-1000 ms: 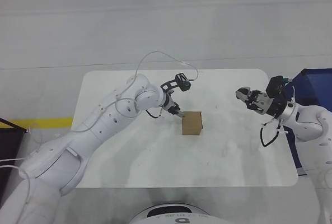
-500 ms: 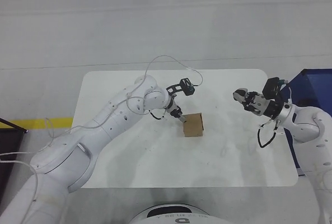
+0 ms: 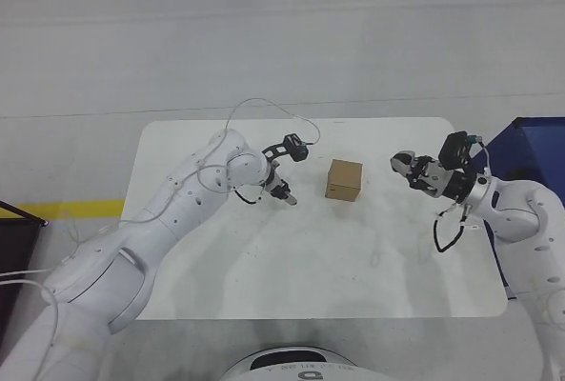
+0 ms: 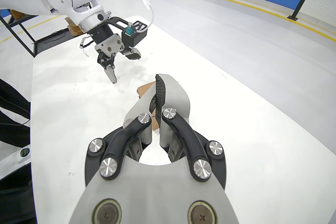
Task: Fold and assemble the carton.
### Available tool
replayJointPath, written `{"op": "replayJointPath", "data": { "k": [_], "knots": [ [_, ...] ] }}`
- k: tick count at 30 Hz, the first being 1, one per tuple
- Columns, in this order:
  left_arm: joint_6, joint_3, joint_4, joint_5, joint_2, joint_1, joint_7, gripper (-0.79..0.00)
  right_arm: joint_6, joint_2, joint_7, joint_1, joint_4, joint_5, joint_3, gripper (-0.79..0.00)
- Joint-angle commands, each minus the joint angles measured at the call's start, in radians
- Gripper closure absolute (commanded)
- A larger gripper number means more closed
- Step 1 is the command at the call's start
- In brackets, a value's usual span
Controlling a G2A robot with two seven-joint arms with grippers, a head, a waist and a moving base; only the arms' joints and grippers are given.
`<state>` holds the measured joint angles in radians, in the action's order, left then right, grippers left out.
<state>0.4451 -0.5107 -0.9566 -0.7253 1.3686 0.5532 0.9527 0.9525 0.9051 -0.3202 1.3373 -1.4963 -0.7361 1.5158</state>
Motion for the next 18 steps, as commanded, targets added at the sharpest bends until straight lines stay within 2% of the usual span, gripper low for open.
{"op": "replayJointPath", "data": {
  "k": [1,5,9,13,18],
  "knots": [
    [-0.003,-0.020,-0.023,-0.008,-0.011,0.010,-0.004,-0.785,-0.020,0.001,-0.025,-0.015,0.007,0.013,-0.014,0.000],
    [-0.010,-0.069,-0.064,-0.011,-0.034,0.033,-0.027,-0.785,-0.057,0.006,-0.081,-0.065,0.034,0.067,-0.064,0.000],
    [-0.002,-0.143,-0.091,0.008,-0.065,0.071,-0.072,-0.785,-0.081,0.018,-0.147,-0.130,0.026,0.030,-0.167,0.000],
    [-0.001,-0.221,-0.134,0.000,-0.102,0.121,-0.095,-0.785,-0.122,0.036,-0.174,-0.192,0.053,0.011,-0.261,0.000],
    [0.000,-0.319,-0.205,-0.014,-0.146,0.198,-0.107,-0.785,-0.134,0.050,-0.194,-0.253,0.113,0.012,-0.320,0.000]
  ]
}}
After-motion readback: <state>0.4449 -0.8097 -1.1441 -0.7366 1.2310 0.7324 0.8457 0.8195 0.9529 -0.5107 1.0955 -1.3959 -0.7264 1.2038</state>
